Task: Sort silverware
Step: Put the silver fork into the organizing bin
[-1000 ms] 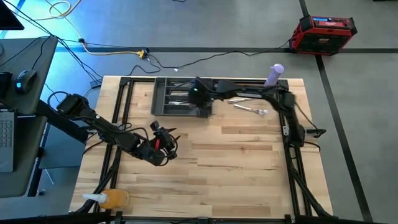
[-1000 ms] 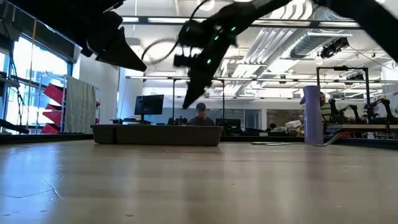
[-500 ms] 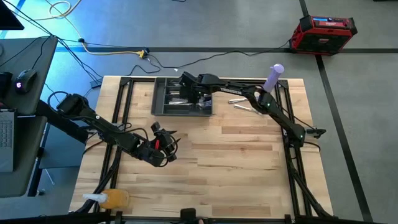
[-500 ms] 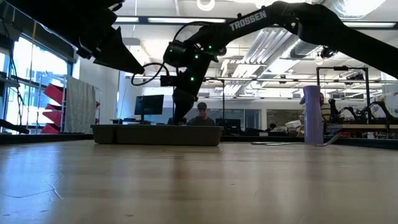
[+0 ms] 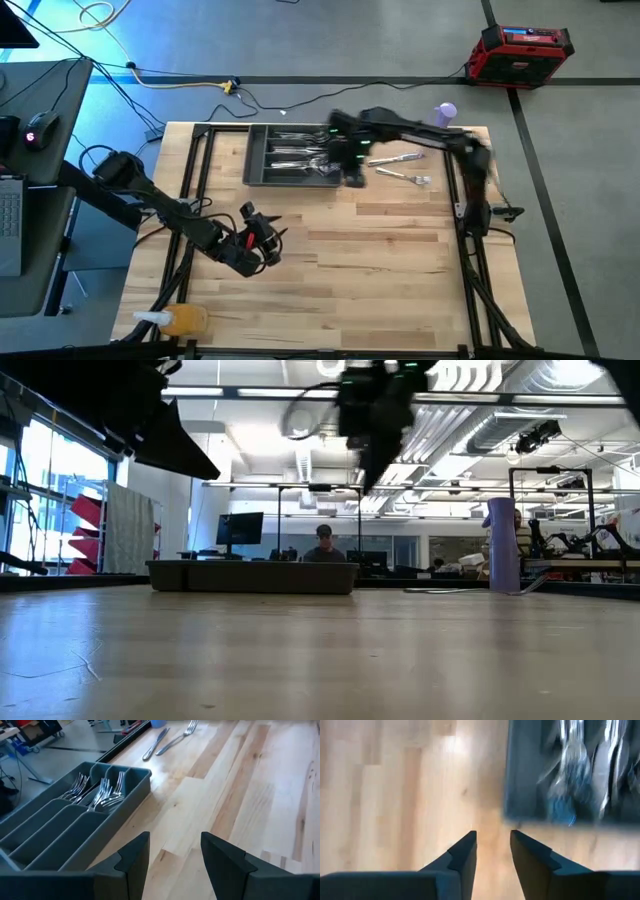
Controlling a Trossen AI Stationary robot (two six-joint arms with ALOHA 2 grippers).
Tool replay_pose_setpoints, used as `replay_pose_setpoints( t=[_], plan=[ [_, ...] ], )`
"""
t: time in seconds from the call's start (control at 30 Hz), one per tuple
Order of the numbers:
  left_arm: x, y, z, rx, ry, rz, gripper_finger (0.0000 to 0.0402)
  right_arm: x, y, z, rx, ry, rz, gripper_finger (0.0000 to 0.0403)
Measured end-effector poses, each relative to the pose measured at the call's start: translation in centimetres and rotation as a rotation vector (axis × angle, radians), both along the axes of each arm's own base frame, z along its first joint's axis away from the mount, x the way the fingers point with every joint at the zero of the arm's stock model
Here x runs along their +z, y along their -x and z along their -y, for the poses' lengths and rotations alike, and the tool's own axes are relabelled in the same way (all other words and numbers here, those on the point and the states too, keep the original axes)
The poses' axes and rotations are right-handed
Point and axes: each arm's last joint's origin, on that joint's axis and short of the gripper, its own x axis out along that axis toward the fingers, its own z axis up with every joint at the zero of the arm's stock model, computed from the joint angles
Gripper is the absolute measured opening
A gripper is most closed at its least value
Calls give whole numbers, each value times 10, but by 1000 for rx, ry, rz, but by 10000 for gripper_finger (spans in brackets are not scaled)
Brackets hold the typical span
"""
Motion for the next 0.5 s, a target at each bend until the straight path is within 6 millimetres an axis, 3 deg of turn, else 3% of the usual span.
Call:
replay_pose_setpoints(
  t=[0.13,0.27,0.37,0.5],
  plan=[
    [-4,-1,2,3,-9,-8,158,-18,65,-12,-155,11,46,89],
    [-5,-2,0,10,-17,-8,158,-45,112,-26,-250,160,96,87],
    [-3,-3,0,15,-43,-2,158,-61,132,-29,-325,253,50,87],
    [0,-9,-4,21,-63,16,158,-73,146,-19,-432,265,-13,96]
  ],
)
